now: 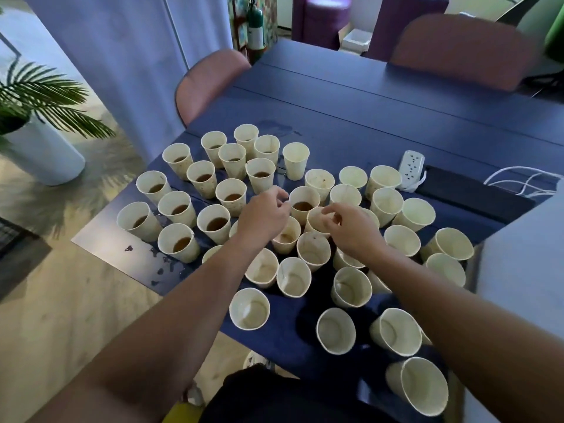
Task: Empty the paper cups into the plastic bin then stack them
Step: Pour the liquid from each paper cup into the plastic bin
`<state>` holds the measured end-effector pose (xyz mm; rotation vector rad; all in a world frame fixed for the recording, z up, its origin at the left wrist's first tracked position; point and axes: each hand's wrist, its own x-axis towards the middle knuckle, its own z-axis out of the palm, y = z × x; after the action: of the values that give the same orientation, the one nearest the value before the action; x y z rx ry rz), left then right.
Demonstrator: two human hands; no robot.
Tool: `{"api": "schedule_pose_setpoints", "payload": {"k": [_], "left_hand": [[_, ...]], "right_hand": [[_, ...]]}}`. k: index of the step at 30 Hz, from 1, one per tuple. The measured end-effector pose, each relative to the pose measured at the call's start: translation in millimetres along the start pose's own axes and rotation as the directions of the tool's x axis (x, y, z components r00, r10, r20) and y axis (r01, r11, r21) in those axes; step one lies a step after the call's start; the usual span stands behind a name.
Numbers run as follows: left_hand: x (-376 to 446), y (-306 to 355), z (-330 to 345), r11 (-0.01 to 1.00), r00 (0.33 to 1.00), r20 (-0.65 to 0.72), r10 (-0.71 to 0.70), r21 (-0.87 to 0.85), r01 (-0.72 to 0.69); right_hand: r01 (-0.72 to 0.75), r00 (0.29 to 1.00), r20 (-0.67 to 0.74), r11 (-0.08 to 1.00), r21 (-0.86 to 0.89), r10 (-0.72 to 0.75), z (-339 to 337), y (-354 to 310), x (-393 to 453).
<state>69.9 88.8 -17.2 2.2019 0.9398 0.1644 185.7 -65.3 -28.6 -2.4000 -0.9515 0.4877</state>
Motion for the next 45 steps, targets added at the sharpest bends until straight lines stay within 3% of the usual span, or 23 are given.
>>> {"api": "schedule_pose_setpoints", "payload": {"k": [6,10,15,28,31,37,45], "left_hand": [[65.9,-6.6,33.4,0.966,0.979,0.147,-0.140,0.239,0.102],[79.7,-9.6,48.3,0.937,0.976,0.139,-0.167,0.330,0.114],[84.9,-8.0,50.0,0.941,0.980,0.098,-0.175,0.308,0.138],[53.2,34.5,-18.0,0.962,0.994,-0.066,0.084,0.266,-0.063],[30.4,59.3,-34.7,0.969,0.992,-0.050,0.115,0.228,-0.100],[-18.0,107.0,-45.1,0.975,0.986,0.020,0.166,0.149,-0.167],[-63.9,162.0,-22.2,0.955,0.955,0.075,0.289,0.048,-0.293]], "right_hand": [[0.022,0.999,-0.036,1.000,-0.011,-0.023,-14.2,17.5,-16.8],[0.016,0.997,-0.070,1.000,0.011,-0.016,-21.4,22.9,-27.6],[0.007,0.998,-0.069,1.000,0.028,-0.005,-29.2,23.6,-34.3],[0.021,0.999,0.045,1.000,0.008,-0.021,-33.0,5.2,-39.1],[0.037,0.999,0.008,0.995,0.090,-0.037,-34.3,-2.3,-41.1],[0.074,0.997,-0.064,0.906,0.417,-0.052,-45.3,-12.2,-52.3],[0.153,0.941,-0.332,0.787,0.597,0.068,-76.5,3.8,-83.1]]}}
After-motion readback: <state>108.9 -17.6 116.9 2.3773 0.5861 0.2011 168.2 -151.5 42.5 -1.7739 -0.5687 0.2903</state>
